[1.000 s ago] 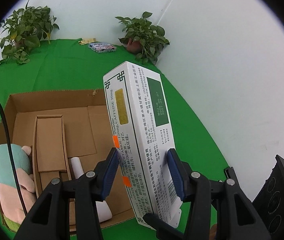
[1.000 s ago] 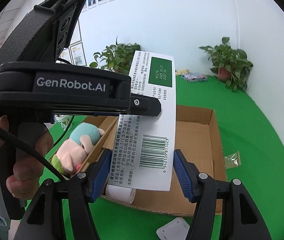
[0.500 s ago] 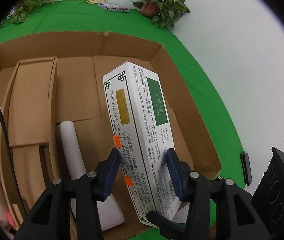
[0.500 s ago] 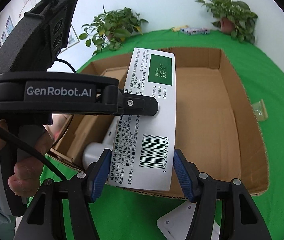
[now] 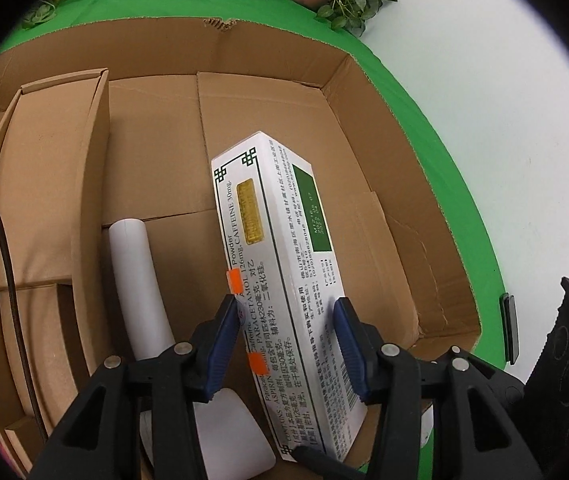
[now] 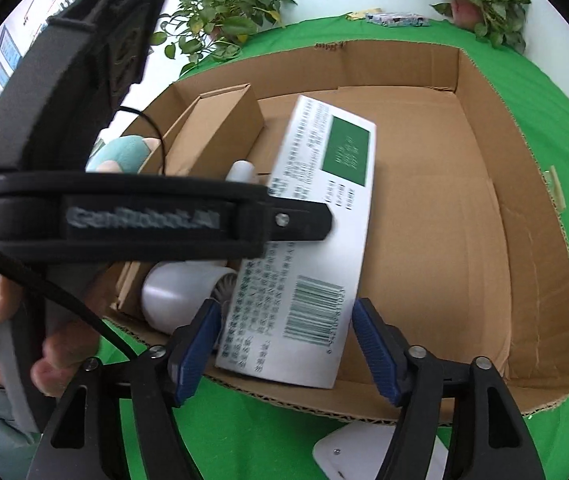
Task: Organize objects
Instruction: 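Lower the medicine box beside the hair dryer and open the right gripper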
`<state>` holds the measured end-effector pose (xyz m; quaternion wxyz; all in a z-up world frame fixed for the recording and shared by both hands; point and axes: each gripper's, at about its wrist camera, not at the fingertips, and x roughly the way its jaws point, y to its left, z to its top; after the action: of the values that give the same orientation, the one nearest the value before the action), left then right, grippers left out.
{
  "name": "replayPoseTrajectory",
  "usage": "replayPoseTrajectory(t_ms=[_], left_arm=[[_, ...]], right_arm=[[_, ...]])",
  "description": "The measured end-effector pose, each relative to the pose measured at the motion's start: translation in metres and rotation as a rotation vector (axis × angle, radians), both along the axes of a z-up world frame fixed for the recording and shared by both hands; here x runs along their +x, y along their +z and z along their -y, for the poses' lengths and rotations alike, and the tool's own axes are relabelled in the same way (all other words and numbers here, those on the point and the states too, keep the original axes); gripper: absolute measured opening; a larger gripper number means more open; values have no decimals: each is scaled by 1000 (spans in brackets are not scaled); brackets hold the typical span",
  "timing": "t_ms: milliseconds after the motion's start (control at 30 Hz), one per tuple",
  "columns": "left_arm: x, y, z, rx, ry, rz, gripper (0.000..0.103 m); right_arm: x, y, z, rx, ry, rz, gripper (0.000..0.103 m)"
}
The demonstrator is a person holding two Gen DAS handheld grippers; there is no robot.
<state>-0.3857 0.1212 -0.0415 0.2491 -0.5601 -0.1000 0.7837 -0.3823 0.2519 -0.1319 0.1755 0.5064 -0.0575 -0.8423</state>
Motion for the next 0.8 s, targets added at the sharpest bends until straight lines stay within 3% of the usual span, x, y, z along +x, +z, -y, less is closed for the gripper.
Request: replayPoseTrajectory(t_ms=[133, 267, 333, 400, 433, 633, 800], left_arm=[[3, 6, 4, 14, 4, 3, 47], [17, 31, 18, 40, 14, -66, 47], [27, 43, 28, 43, 26, -106, 47], [35, 52, 45, 37, 46, -141, 47], [41, 56, 53, 37, 57, -157, 47], [60, 61, 85, -8, 137, -221, 47], [55, 51, 100, -22, 185, -216, 47]], right_arm=[[-1, 1, -8, -30, 0, -6, 70], [-11, 1, -16, -54, -31, 17, 71], [-12, -1, -14, -63, -25, 36, 63], [-15, -7, -10, -36, -21, 57, 43], [-15, -8, -6, -6, -22, 59, 41], [-11, -8, 9, 49, -26, 40, 40], [-8, -7, 12, 58, -32, 60, 42]])
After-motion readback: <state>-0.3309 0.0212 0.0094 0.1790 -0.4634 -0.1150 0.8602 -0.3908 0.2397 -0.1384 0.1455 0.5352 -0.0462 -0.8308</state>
